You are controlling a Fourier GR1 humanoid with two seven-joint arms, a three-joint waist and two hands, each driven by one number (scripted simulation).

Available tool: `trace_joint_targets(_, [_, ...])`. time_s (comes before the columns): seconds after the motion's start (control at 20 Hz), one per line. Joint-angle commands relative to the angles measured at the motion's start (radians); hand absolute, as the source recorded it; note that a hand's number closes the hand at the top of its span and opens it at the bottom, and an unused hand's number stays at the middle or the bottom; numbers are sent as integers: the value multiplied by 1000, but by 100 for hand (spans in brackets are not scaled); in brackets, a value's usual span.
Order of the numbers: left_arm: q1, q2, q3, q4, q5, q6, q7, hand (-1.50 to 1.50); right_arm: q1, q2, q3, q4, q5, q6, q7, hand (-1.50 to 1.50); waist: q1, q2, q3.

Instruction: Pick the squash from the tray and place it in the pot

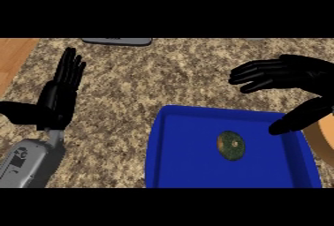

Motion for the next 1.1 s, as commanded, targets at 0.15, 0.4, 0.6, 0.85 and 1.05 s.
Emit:
trace_joint_targets(0.15, [-29,35,46,13,27,-23,43,0,-29,-89,179,50,282,-2,-335,-150,-14,-10,-3])
trace_joint_targets(0.4, [-49,9,41,35,10,-18,42,0,-95,-17,293,149,407,-111,-343,-150,-29,-17,-5])
trace_joint_targets(0.6, [8,11,44,-3,-1,-10,50,0,-94,26,352,239,477,-176,-351,-150,-36,-22,-6])
trace_joint_targets(0.85, [-10,12,68,1,0,-28,75,0,-99,81,394,248,517,-170,-292,-150,-59,-29,-6])
trace_joint_targets(1.05, [55,21,79,-42,-7,-38,58,0,-45,68,428,276,555,-245,-368,-150,-60,-30,-6])
